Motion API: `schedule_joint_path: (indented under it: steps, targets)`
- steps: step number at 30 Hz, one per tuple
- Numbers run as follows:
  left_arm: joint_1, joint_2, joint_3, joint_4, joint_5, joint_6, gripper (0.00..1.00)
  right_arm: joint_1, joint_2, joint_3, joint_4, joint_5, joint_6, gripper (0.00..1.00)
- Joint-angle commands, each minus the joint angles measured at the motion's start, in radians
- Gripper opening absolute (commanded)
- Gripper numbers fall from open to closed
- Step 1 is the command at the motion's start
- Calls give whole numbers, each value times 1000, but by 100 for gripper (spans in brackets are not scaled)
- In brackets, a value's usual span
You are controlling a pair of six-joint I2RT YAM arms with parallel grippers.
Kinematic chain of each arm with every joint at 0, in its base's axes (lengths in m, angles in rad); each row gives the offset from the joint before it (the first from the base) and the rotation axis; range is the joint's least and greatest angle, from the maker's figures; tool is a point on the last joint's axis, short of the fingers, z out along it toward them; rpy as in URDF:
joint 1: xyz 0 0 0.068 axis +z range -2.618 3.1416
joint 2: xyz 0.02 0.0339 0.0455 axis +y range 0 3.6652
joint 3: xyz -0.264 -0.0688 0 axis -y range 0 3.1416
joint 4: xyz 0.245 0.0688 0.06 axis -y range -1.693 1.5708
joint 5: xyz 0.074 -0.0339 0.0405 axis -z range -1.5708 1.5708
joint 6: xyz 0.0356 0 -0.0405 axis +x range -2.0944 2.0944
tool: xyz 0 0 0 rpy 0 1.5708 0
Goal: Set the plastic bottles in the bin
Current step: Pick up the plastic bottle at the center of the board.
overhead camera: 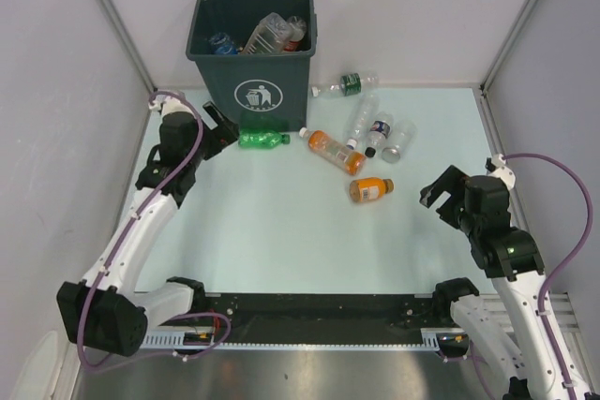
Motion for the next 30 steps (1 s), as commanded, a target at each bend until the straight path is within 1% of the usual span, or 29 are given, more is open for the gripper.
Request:
schedule_joint_path:
  steps: [1, 5, 8, 9, 13, 14, 17, 18, 20, 24, 28, 30]
  targets:
    - [1, 59, -12, 62, 32, -85, 100, -2, 0, 1, 27, 18, 22, 100]
    - [2, 126, -36, 111, 34, -181, 100, -2, 5, 0, 31, 22, 36, 100]
    - [2, 190, -65, 166, 29, -284, 100, -2, 5, 0, 33, 42, 39, 100]
    - [7, 207, -76, 177, 31, -340, 100, -2, 6, 0, 34, 45, 37, 100]
    - [7, 299, -111, 271, 43, -474, 100, -2, 23, -8, 51, 65, 39, 100]
    - [7, 339, -117, 333, 50, -523, 100, -2, 31, -13, 63, 67, 37, 100]
    - [7, 409, -125, 430, 61, -601, 100, -4, 63, -23, 91, 91, 40, 100]
    - [7, 458, -124, 459, 66, -619, 100, -4, 70, -29, 97, 99, 40, 100]
    - [7, 507, -111, 504, 63, -661, 99, -4, 90, -36, 123, 116, 36, 100]
    - [10, 636, -67, 547, 38, -729, 99, -4, 115, -42, 160, 133, 31, 100]
    - [11, 704, -68, 639, 3, -803, 98, -5, 132, -45, 177, 133, 31, 99]
    - [11, 742, -61, 676, -5, -815, 98, -5, 141, -45, 180, 136, 29, 100]
